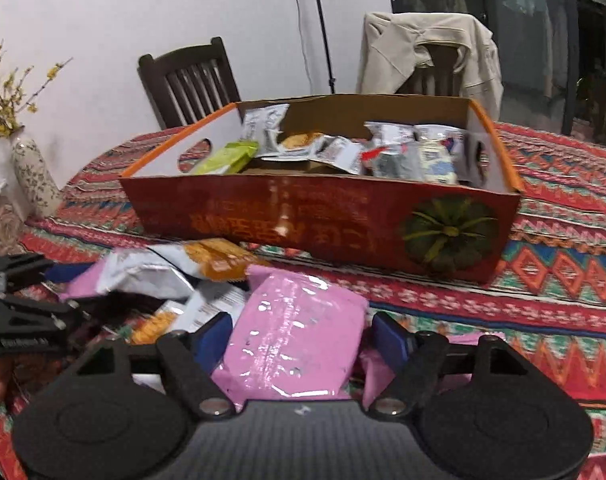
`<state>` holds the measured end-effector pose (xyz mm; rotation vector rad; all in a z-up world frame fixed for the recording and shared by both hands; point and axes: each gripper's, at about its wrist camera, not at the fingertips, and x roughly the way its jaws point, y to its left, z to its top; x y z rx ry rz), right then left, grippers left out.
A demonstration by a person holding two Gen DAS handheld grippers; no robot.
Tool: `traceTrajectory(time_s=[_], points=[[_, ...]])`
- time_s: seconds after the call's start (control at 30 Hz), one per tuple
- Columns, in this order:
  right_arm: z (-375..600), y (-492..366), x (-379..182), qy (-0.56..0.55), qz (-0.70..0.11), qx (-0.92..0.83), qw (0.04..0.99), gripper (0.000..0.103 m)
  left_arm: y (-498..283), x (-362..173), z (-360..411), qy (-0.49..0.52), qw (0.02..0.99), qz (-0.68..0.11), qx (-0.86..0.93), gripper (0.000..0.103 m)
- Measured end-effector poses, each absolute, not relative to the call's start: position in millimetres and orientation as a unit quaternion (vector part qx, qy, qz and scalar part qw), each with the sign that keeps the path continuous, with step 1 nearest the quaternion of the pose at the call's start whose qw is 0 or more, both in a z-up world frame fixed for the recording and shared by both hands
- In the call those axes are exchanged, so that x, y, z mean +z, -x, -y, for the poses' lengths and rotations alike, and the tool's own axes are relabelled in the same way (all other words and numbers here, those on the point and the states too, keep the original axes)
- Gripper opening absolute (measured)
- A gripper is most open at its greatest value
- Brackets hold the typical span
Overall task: Organize snacks
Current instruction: 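Grasp a pink packet with the left gripper while the right grasps another pink packet, then carry both pink packets in the grippers over the orange box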
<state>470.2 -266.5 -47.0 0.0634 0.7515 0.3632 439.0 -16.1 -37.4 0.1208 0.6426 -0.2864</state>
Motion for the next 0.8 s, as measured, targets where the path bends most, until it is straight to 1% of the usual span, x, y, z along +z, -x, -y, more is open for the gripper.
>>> traceTrajectory(time_s=[0.03,0.07,0.17,0.33,0.53,0.7,0.8], points=[[268,-470,-47,-0.03,-0.367,0.175,0.913,0.073,-439,-36,15,-0.057,0.937,-0.315,-0.137,0.062],[270,-469,-48,-0.032,-0.369,0.175,0.912,0.068,-440,-35,13,-0.054,0.938,-0.316,-0.134,0.062],[271,-466,-49,-0.032,-0.361,0.18,0.915,0.061,-436,-28,13,-0.047,0.941,-0.313,-0.123,0.062],[266,-455,-37,-0.022,-0.337,0.191,0.922,0.061,-407,1,9,-0.034,0.952,-0.28,-0.118,0.062],[269,-407,4,-0.019,-0.267,0.205,0.942,0.061,-340,39,4,-0.012,0.966,-0.233,-0.11,0.062],[276,-351,27,-0.025,-0.237,0.217,0.946,0.061,-285,53,11,-0.007,0.969,-0.222,-0.112,0.062],[279,-315,31,-0.026,-0.237,0.227,0.944,0.061,-254,52,14,0.023,0.967,-0.227,-0.11,0.062]])
